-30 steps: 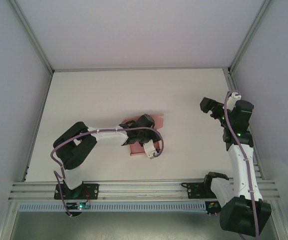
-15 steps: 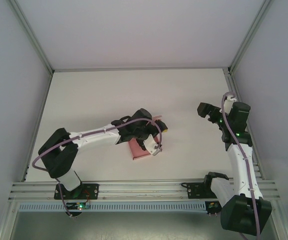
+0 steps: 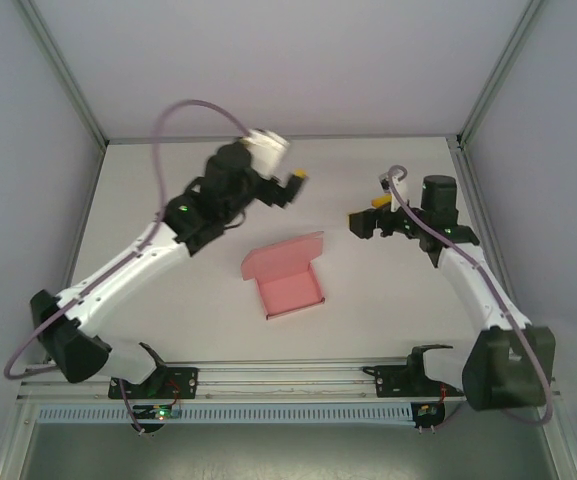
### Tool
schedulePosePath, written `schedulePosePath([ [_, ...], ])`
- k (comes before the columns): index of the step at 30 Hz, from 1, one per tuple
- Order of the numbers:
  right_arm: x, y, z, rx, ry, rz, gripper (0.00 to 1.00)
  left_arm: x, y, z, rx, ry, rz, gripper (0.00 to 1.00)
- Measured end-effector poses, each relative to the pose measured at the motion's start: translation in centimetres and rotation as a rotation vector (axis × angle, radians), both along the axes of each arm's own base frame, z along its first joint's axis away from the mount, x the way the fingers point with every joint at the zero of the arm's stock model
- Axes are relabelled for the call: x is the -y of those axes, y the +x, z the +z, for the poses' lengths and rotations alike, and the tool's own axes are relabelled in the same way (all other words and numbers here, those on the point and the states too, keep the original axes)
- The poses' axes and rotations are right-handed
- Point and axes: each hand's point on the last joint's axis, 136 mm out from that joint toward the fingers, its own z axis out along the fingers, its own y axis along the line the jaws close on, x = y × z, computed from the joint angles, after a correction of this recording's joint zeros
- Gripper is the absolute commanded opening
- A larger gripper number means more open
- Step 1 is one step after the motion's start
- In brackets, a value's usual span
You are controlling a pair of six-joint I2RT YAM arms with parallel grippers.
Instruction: Assemble paper box
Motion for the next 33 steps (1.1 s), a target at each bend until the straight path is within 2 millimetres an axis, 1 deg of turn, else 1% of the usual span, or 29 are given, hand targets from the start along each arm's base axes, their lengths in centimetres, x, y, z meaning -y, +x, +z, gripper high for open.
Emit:
schedulePosePath([
  [2, -1.5, 0.3, 0.0, 0.023, -0.024, 0.104, 0.98, -4.6, 0.0, -2.0, -0.099, -0.077, 0.157, 1.00],
  [3, -2.3, 0.3, 0.0, 0.037, -0.039, 0.161, 0.98, -6.4, -0.8, -3.6, -0.162, -0.100, 0.211, 1.00],
  [4, -3.0, 0.3, -0.2, 0.049, -0.055, 0.220, 0.98, -7.3, -1.7, -5.0, -0.211, -0.111, 0.228, 1.00],
  [5, -3.7, 0.1, -0.3, 0.062, -0.072, 0.279, 0.98, -7.6, -2.9, -6.5, -0.265, -0.112, 0.220, 1.00],
  [8, -5.4, -0.2, -0.9, 0.082, -0.133, 0.443, 0.97, -7.3, -6.2, -10.2, -0.426, -0.098, 0.153, 1.00],
  [11, -6.9, -0.5, -1.6, 0.086, -0.195, 0.592, 0.93, -6.6, -8.2, -13.0, -0.546, -0.079, 0.093, 1.00],
  [14, -7.9, -1.1, -2.9, 0.059, -0.239, 0.732, 0.86, -5.7, -10.2, -16.1, -0.658, -0.051, 0.013, 0.99],
  [16, -8.3, -1.7, -4.0, 0.023, -0.261, 0.797, 0.82, -5.0, -11.1, -17.7, -0.716, -0.022, -0.032, 0.94],
  [18, -8.6, -2.5, -5.5, -0.026, -0.294, 0.839, 0.79, -4.3, -11.5, -18.9, -0.753, 0.009, -0.075, 0.86],
  [20, -8.8, -3.3, -6.7, -0.064, -0.336, 0.869, 0.72, -3.9, -11.7, -20.0, -0.782, 0.046, -0.103, 0.75],
  [21, -8.9, -3.5, -7.0, -0.073, -0.351, 0.877, 0.66, -3.8, -11.7, -20.5, -0.795, 0.063, -0.110, 0.69],
  [22, -8.9, -3.6, -7.2, -0.081, -0.364, 0.881, 0.57, -3.7, -11.7, -21.0, -0.808, 0.081, -0.118, 0.63],
  [24, -9.0, -3.9, -7.4, -0.094, -0.381, 0.886, 0.43, -3.6, -11.6, -21.5, -0.818, 0.104, -0.129, 0.59],
  [26, -8.8, -3.8, -7.6, -0.103, -0.402, 0.879, 0.39, -3.5, -11.5, -21.7, -0.821, 0.115, -0.142, 0.55],
  [28, -8.6, -3.7, -7.9, -0.112, -0.426, 0.872, 0.39, -3.3, -11.6, -21.6, -0.813, 0.125, -0.157, 0.53],
  [30, -8.5, -3.7, -8.2, -0.116, -0.448, 0.870, 0.38, -3.2, -11.6, -21.5, -0.806, 0.133, -0.167, 0.48],
  [33, -8.8, -3.9, -8.4, -0.115, -0.468, 0.880, 0.37, -3.0, -11.7, -21.6, -0.799, 0.144, -0.177, 0.47],
])
